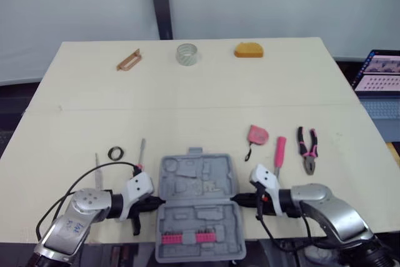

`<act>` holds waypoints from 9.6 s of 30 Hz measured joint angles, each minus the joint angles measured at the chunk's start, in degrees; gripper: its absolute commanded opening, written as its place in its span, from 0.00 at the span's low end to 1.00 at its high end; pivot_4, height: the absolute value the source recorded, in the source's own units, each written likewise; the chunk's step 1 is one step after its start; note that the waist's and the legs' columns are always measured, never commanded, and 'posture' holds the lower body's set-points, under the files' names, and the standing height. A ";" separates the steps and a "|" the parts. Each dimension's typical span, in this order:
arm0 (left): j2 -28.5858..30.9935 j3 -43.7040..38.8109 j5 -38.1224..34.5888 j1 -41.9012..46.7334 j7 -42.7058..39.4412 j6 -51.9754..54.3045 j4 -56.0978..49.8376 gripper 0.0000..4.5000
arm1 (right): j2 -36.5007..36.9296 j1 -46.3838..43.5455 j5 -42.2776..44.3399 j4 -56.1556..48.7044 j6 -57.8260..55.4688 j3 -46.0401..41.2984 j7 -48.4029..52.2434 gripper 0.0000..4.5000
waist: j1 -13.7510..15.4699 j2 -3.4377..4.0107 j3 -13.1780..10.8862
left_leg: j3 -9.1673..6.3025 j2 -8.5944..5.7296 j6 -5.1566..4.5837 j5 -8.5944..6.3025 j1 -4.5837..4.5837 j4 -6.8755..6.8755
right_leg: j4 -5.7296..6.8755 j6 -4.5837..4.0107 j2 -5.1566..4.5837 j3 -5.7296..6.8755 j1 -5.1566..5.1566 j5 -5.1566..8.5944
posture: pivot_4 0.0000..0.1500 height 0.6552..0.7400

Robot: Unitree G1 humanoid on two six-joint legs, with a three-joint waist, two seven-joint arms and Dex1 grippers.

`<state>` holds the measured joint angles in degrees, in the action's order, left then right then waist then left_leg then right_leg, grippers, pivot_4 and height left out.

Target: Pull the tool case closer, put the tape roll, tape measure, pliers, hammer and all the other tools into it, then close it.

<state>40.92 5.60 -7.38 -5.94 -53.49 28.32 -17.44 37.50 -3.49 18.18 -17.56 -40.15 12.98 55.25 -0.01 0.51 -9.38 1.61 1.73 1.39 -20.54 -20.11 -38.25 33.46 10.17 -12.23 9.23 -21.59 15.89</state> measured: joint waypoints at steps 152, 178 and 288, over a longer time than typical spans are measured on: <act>8.53 -14.45 -2.77 16.34 -3.67 -22.85 39.84 0.49 | -11.12 -27.41 3.89 0.62 0.87 5.83 -1.10 1.00 | -1.77 -0.27 -0.09 | 0.35 0.12 -0.03 -0.17 -0.04 0.01 | 0.24 0.00 0.02 0.01 -0.42 0.00 | 1.00 1.00; 7.37 -12.89 -0.94 17.93 -1.49 -24.28 41.24 0.49 | -11.24 -27.41 3.88 0.62 0.88 5.83 -1.10 1.00 | -1.74 -0.27 -0.09 | 0.36 0.12 -0.03 -0.17 -0.05 0.00 | 0.25 0.00 0.02 0.01 -0.43 0.00 | 1.00 1.00; 0.07 7.38 -1.14 30.27 -17.35 -11.13 27.53 0.08 | 5.38 -17.91 12.82 -14.20 0.78 -6.70 -0.98 1.00 | -1.23 -0.39 -0.16 | 0.38 0.12 -0.12 -0.24 -0.19 -0.29 | 0.20 0.00 0.01 -0.02 -0.42 0.00 | 1.00 1.00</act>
<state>40.98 12.97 -8.51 24.32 -70.84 17.18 10.09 42.88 -21.40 31.00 -31.76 -39.37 6.28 54.27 -1.24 0.12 -9.55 1.99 1.85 1.27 -20.78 -20.30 -38.54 33.65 10.17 -12.21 9.21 -22.01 15.88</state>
